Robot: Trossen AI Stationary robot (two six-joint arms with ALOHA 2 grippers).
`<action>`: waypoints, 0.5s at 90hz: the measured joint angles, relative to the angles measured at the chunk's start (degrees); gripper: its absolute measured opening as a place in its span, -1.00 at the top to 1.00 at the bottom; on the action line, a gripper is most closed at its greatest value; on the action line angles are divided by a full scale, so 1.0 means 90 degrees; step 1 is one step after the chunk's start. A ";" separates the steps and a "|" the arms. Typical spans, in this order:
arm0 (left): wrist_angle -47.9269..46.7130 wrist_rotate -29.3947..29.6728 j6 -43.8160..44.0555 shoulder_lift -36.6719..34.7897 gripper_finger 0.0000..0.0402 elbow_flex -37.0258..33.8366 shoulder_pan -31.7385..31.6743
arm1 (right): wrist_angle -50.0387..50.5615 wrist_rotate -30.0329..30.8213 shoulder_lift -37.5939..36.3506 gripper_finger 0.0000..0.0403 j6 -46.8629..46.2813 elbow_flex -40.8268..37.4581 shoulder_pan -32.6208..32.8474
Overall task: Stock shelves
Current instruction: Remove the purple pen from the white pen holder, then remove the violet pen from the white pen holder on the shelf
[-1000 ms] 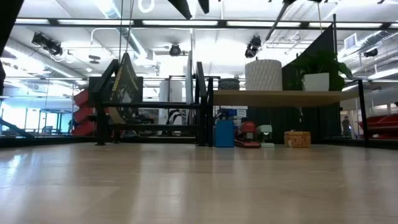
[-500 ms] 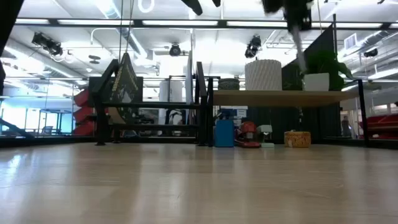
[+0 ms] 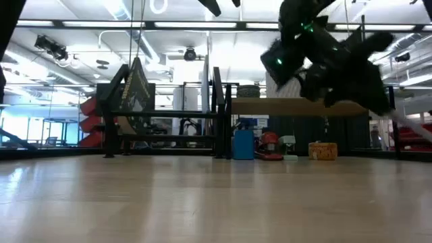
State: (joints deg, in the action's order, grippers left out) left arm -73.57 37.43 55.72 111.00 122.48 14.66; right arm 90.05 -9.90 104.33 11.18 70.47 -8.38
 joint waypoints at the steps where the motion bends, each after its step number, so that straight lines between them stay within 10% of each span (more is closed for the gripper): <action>1: 0.0002 0.0000 0.0000 0.0000 0.12 0.0000 0.0000 | -0.0002 0.0041 0.0022 0.92 0.0041 -0.0031 0.0040; 45: -0.0004 0.0002 -0.0013 0.0000 0.12 0.0000 0.0017 | -0.0013 0.0304 -0.0034 0.14 -0.0025 -0.0328 0.0808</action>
State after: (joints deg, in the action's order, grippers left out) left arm -73.61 37.45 55.61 111.00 122.48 14.81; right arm 89.93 -7.16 104.02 10.96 67.52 -1.11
